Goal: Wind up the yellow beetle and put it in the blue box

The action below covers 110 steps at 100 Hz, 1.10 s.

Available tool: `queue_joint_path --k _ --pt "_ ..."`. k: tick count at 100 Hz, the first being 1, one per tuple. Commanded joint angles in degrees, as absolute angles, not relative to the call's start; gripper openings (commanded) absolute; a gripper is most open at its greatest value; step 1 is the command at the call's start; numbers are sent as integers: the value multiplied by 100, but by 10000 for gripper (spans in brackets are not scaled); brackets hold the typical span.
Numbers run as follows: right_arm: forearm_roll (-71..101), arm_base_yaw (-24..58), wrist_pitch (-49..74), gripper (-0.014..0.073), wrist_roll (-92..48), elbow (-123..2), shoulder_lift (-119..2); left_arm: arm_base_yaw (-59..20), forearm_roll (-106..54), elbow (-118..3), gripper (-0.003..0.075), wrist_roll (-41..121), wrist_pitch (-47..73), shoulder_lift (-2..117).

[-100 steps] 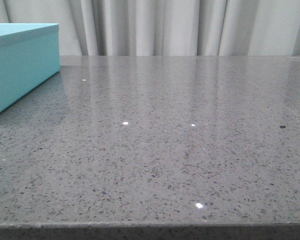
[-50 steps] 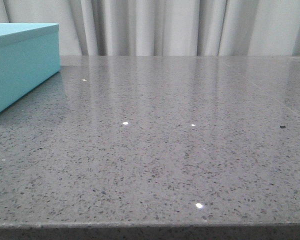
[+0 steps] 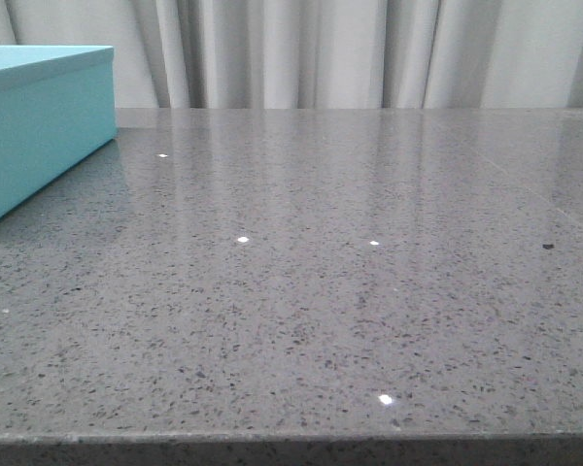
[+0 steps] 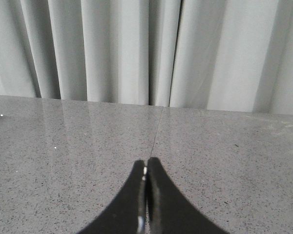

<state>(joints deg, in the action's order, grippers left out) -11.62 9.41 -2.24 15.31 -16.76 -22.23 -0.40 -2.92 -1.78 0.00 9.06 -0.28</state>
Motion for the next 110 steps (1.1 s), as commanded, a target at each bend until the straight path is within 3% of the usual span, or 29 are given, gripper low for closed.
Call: queue_joint_path --k 1,110 --pt "-1224 932 -681 -64 1495 -1828 -2252 -43 -355 -115 -18 -39 182 -218" --pt "-1224 932 -663 -64 1495 -1828 -2251 -43 -355 122 -18 -39 52 -218"
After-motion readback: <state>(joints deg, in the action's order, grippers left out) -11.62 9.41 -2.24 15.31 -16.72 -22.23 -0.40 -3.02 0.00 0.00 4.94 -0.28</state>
